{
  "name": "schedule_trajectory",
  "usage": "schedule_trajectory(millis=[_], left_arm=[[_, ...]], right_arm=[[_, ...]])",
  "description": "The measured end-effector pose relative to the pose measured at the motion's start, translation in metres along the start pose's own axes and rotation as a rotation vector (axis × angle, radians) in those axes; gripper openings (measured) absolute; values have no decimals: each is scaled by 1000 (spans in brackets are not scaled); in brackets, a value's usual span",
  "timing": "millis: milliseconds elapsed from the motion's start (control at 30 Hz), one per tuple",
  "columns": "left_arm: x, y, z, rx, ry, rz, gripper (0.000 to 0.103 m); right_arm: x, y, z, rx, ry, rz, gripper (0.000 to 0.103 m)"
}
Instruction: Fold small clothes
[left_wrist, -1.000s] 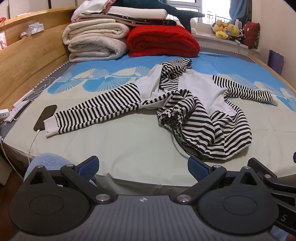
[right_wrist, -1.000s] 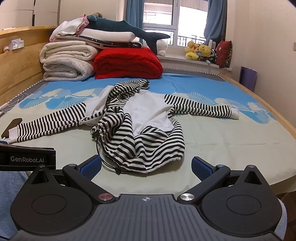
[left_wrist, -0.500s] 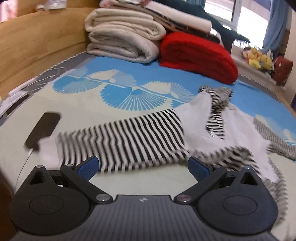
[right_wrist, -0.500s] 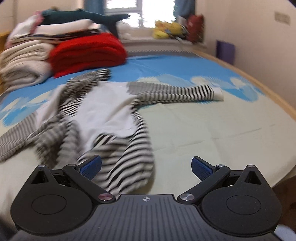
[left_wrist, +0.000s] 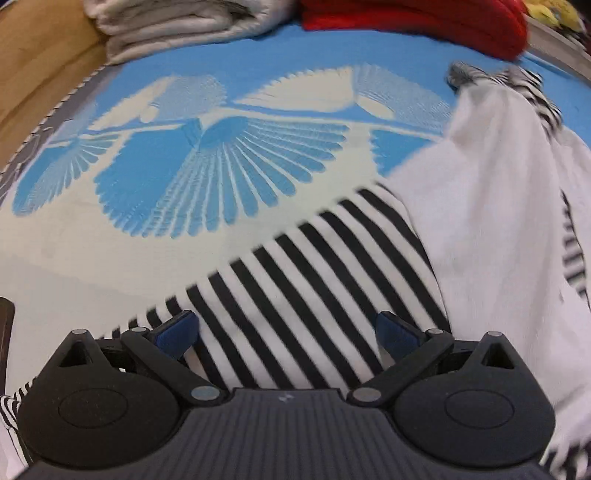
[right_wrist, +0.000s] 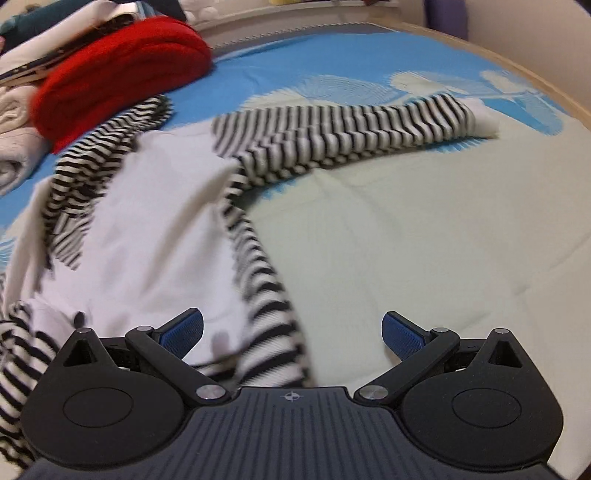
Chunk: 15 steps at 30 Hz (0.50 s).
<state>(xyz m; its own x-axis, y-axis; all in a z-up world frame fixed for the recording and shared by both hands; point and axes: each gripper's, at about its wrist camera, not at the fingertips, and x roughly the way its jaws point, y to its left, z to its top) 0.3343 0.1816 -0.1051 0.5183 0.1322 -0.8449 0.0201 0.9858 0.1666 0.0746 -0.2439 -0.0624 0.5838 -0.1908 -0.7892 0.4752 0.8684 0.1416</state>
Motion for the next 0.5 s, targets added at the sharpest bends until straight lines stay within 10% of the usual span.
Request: schedule_trajectory(millis=[67, 100, 133, 300, 400, 467, 500], left_arm=[[-1, 1, 1, -8, -43, -28, 66], [-5, 2, 2, -8, -67, -60, 6], [-8, 2, 3, -8, -65, -42, 0], [-3, 24, 12, 29, -130, 146, 0], [0, 60, 19, 21, -151, -47, 3], [-9, 65, 21, 86, -158, -225, 39], [-13, 63, 21, 112, -178, -248, 81]], right_arm=[[-4, 11, 1, -39, -19, 2, 102], [-5, 16, 2, -59, -25, 8, 102], [-5, 22, 5, -78, -29, 16, 102], [-10, 35, 8, -118, -40, 28, 102], [-10, 29, 9, -91, -37, 32, 102], [-7, 24, 9, -62, -19, 33, 102], [-4, 22, 8, -46, -8, 32, 102]])
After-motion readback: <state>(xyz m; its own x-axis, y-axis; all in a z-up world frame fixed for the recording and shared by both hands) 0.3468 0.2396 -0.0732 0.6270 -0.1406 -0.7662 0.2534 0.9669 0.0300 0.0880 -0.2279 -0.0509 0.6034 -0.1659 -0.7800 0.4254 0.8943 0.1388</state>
